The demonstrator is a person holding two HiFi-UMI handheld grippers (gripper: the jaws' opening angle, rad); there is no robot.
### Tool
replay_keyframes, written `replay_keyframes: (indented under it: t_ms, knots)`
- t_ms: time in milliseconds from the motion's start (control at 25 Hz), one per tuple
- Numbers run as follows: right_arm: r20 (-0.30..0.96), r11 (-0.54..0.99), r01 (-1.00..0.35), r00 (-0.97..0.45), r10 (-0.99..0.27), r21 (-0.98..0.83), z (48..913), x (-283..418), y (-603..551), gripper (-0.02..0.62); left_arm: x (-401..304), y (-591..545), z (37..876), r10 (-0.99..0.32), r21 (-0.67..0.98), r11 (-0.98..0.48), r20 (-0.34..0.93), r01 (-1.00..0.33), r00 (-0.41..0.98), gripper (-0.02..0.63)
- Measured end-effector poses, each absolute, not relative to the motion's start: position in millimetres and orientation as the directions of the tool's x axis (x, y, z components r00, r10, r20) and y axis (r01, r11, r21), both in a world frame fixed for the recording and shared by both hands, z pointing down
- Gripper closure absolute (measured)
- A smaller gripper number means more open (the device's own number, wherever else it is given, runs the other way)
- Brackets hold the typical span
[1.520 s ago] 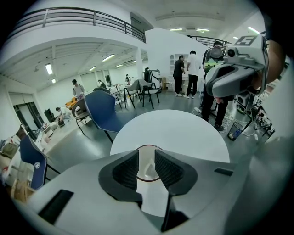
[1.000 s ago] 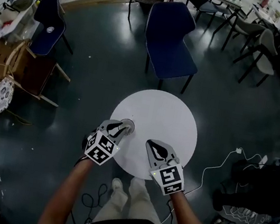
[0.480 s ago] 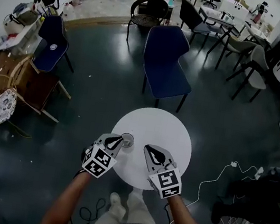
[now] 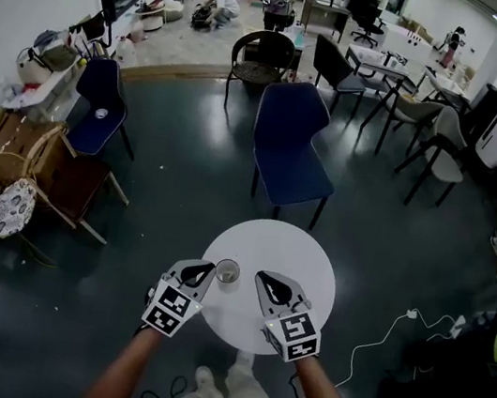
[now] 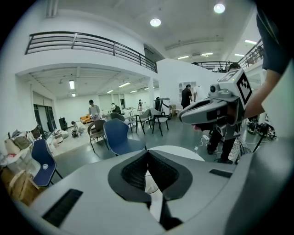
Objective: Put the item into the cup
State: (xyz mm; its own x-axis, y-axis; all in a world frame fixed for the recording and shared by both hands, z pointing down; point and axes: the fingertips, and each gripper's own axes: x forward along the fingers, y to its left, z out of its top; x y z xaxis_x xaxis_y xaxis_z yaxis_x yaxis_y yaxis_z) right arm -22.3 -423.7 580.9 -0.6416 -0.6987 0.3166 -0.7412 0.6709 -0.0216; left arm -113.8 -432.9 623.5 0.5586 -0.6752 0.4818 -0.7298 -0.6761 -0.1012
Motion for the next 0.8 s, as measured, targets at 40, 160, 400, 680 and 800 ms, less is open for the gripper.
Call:
replay_keyframes:
  t_ms: [40,160,400,680,800]
  knots:
    - [0.31,0.668,-0.744,-0.641,-0.702,-0.027,576.7,-22.9,-420.8,0.579,-114.8,-427.9,618.1,-0.682,-0.095,-0.67,0.469,-0.736,0.56,0.591]
    - [0.285,0.659,-0.751,-0.642,-0.712,-0.045,562.0,-26.9,-414.1,0.579,-121.4,-415.6,602.9,-0.702,-0.071,-0.651,0.435,-0.756,0.563,0.591]
    - [0.249,0.627,-0.773,-0.628,-0.737,-0.094,532.0,-24.8,-400.1,0.579,-133.8,-387.8,565.0,-0.742,-0.033,-0.611,0.37,-0.791,0.558,0.591]
    - [0.203,0.618,-0.783,-0.619,-0.759,-0.074,501.4,-38.9,-374.4,0.578,-153.6,-351.7,529.5,-0.768,-0.005,-0.601,0.279,-0.799,0.576,0.591]
    - [0.185,0.616,-0.786,-0.614,-0.767,-0.056,486.0,-45.6,-360.4,0.578,-162.1,-336.5,513.1,-0.777,0.01,-0.599,0.235,-0.8,0.584,0.591]
